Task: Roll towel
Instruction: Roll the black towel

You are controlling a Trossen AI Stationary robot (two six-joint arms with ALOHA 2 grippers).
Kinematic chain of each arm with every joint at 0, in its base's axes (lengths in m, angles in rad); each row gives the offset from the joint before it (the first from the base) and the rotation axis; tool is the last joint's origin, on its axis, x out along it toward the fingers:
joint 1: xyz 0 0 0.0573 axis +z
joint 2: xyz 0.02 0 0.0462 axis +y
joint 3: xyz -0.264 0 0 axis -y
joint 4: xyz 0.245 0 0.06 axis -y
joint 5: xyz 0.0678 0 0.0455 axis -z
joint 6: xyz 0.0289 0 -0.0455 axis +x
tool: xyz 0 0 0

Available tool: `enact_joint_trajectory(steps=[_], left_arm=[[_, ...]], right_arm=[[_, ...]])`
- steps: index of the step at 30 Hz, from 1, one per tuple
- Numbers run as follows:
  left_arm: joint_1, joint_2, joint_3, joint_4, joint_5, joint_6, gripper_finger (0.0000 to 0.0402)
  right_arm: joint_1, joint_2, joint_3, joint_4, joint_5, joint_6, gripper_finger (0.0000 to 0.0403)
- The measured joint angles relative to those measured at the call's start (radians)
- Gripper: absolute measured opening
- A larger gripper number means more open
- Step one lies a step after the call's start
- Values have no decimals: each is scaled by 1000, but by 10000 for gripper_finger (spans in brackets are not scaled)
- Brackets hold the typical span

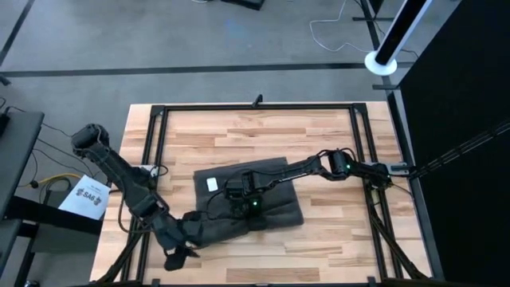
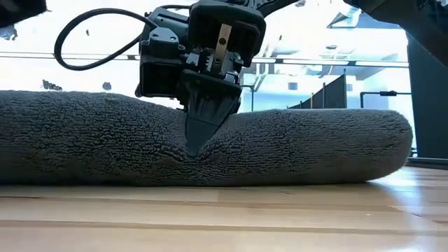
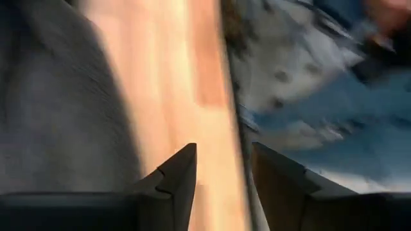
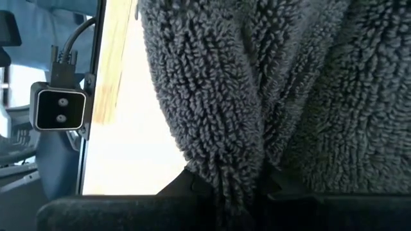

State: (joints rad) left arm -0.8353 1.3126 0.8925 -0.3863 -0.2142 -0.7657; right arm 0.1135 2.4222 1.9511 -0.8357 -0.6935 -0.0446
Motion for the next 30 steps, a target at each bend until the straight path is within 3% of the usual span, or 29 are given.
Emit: enact_joint_trajectory(steps=[12, 17, 25, 30], left_arm=[[-8, 211, 88, -79, -48, 279, 159], [-8, 301, 126, -119, -52, 276, 180], [-8, 311, 205, -186, -123, 201, 185], [6, 309, 222, -89, -128, 94, 181]], right_arm=[[1, -1, 0, -62, -20, -10, 24], [1, -1, 0, -68, -20, -9, 24], [2, -2, 0, -69, -20, -9, 24], [2, -2, 1, -74, -21, -24, 24]])
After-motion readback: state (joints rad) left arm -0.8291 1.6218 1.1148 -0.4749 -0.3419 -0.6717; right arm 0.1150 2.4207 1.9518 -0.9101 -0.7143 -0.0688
